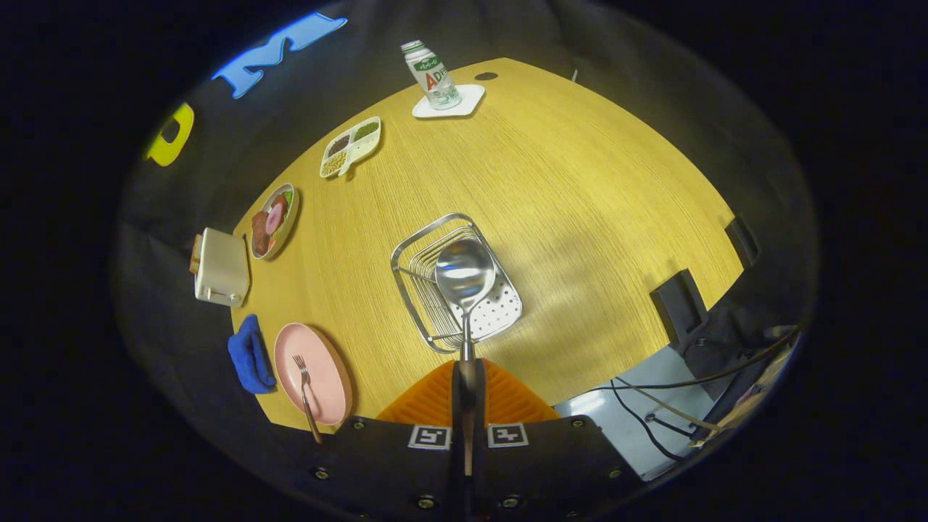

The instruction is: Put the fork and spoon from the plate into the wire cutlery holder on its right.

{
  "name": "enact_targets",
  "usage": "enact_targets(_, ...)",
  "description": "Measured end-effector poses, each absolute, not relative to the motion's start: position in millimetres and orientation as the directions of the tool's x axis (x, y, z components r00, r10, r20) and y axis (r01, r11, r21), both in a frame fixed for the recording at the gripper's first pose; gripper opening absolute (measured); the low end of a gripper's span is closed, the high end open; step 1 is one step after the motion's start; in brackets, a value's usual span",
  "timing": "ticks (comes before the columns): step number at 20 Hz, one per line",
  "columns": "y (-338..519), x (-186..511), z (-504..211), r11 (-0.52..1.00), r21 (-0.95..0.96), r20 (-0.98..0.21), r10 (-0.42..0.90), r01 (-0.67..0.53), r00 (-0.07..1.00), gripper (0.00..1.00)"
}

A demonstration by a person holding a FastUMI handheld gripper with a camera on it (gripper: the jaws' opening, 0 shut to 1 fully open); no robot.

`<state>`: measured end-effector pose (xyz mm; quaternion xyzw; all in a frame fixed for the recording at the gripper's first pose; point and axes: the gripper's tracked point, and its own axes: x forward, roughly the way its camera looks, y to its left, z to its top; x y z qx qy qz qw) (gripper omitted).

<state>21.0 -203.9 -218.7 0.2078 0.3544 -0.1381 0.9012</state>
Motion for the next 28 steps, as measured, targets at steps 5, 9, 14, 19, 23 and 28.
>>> enact_targets(5,-210.6,27.1,-208.0,0.867,0.300,-0.685,-0.094,0.398,0.723,0.08)
enact_targets(9,-218.6,26.6,-192.6,0.862,0.299,-0.658,-0.123,0.408,0.743,0.10)
enact_targets(14,-223.4,14.8,-180.0,0.864,0.282,-0.632,-0.161,0.418,0.758,0.10)
enact_targets(19,-222.2,5.1,-166.2,0.856,0.301,-0.593,-0.176,0.419,0.786,0.14)
enact_targets(23,-206.0,-0.4,-142.3,0.870,0.308,-0.548,-0.170,0.386,0.819,0.14)
enact_targets(28,-163.7,11.6,-124.8,0.908,0.288,-0.505,-0.125,0.304,0.854,0.14)
